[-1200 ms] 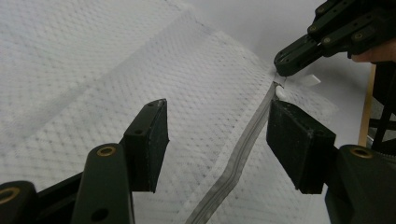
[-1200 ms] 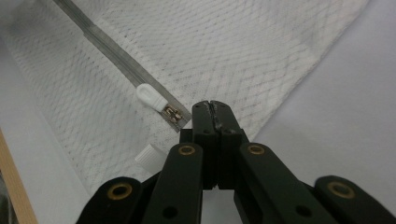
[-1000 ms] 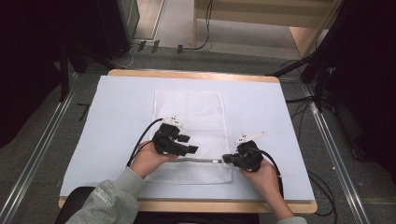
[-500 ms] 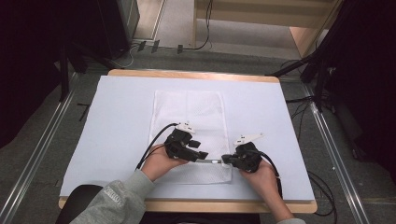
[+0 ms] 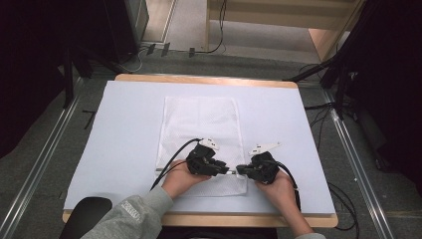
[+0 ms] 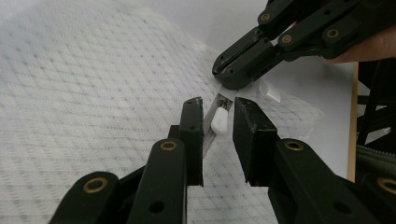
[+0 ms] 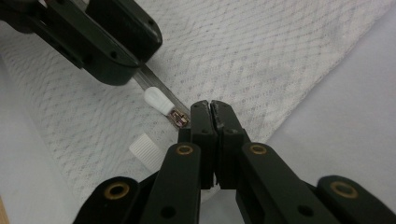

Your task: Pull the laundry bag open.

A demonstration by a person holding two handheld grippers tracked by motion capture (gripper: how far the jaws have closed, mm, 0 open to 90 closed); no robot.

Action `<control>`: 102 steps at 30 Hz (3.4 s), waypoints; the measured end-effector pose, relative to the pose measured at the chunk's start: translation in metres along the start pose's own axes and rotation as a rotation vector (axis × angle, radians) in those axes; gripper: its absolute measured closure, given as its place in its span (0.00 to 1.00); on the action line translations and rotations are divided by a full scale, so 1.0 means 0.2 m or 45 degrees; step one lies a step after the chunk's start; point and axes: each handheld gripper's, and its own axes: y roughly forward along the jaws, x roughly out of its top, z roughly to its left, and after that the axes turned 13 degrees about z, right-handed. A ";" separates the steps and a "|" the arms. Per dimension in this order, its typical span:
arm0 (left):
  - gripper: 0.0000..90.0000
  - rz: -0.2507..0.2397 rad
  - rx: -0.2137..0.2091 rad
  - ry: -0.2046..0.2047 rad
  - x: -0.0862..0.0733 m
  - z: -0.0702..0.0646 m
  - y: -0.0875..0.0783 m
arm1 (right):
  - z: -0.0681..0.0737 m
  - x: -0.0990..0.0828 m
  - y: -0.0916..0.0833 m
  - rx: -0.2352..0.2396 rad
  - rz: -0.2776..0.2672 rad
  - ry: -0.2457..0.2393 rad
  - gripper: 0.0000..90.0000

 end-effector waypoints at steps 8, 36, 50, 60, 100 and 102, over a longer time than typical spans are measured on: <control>0.85 0.030 -0.006 -0.022 0.00 0.00 0.06 | 0.00 0.00 0.00 -0.003 0.002 -0.002 1.00; 0.96 0.018 -0.046 0.008 0.02 -0.01 0.11 | 0.00 0.00 0.00 -0.005 -0.003 -0.008 0.99; 0.98 0.056 -0.120 -0.038 0.03 0.04 0.10 | 0.00 -0.03 0.01 -0.028 -0.041 -0.114 1.00; 0.98 0.072 -0.193 -0.095 0.03 0.08 0.06 | 0.00 -0.04 0.01 -0.033 -0.059 -0.138 1.00; 0.98 0.137 -0.299 -0.221 -0.07 0.22 -0.15 | -0.02 -0.05 0.01 0.009 -0.084 -0.152 1.00; 0.98 0.134 -0.302 -0.231 -0.08 0.23 -0.17 | -0.02 -0.05 0.01 0.007 -0.084 -0.152 1.00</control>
